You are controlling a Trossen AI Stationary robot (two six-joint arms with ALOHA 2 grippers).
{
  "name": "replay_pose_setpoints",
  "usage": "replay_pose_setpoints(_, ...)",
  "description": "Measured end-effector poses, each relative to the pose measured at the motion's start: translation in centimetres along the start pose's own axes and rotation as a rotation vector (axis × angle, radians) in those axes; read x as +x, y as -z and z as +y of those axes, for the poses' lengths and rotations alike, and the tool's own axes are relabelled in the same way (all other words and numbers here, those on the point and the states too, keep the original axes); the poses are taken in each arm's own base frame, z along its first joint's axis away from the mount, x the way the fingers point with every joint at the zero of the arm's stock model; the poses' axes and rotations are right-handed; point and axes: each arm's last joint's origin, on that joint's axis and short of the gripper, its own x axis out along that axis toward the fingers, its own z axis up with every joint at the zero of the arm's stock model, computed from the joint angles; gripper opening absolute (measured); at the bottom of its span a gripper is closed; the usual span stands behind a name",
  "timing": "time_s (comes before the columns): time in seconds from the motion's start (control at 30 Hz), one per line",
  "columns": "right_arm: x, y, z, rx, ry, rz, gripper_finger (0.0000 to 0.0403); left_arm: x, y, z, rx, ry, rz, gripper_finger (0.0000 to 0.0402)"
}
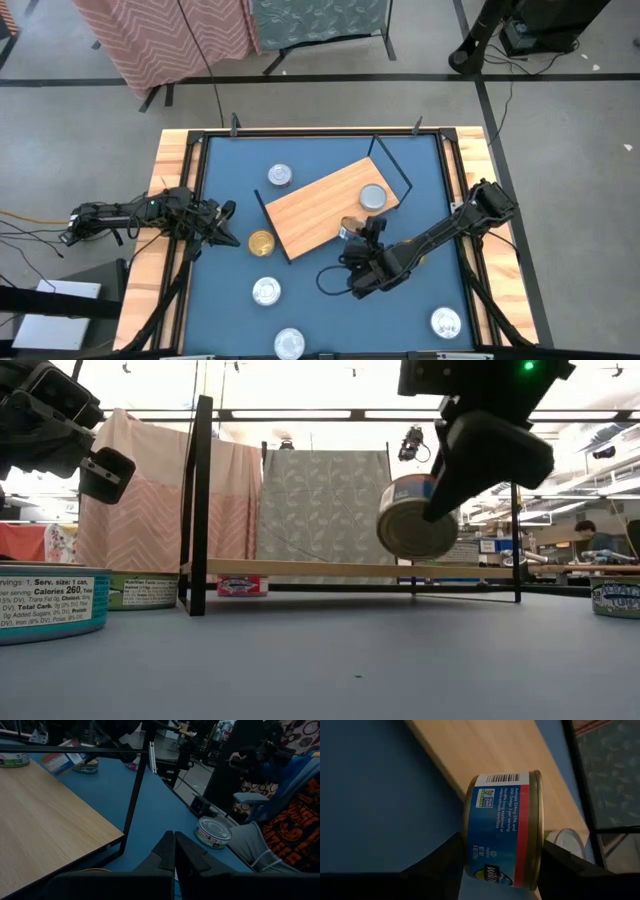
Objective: Stack canned seafood by type on shelf
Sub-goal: Put the blue/pink tuna can on the shelf
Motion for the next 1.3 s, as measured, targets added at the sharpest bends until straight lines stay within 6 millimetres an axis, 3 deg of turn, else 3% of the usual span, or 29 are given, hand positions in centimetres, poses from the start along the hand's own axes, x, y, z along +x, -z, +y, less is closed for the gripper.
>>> replay_pose_setpoints(0.43, 1.7, -1.1, -0.4, -0.07, 0.016, -0.06, 0.0203, 0.0, -0.1, 0.0, 0.004, 0.001, -0.006, 0.0007)
replay_pose_setpoints(0.9, 4.1, -0.7, -1.1, -0.079, 0.031, -0.037, 0.0205, 0.0, -0.1, 0.0, 0.007, 0.001, -0.013, 0.0007)
replay_pose_setpoints(1.3, 4.2, -0.6, -0.9, -0.058, -0.028, -0.01, 0.0263, 0.0, -0.1, 0.0, 0.008, 0.001, -0.013, 0.0007)
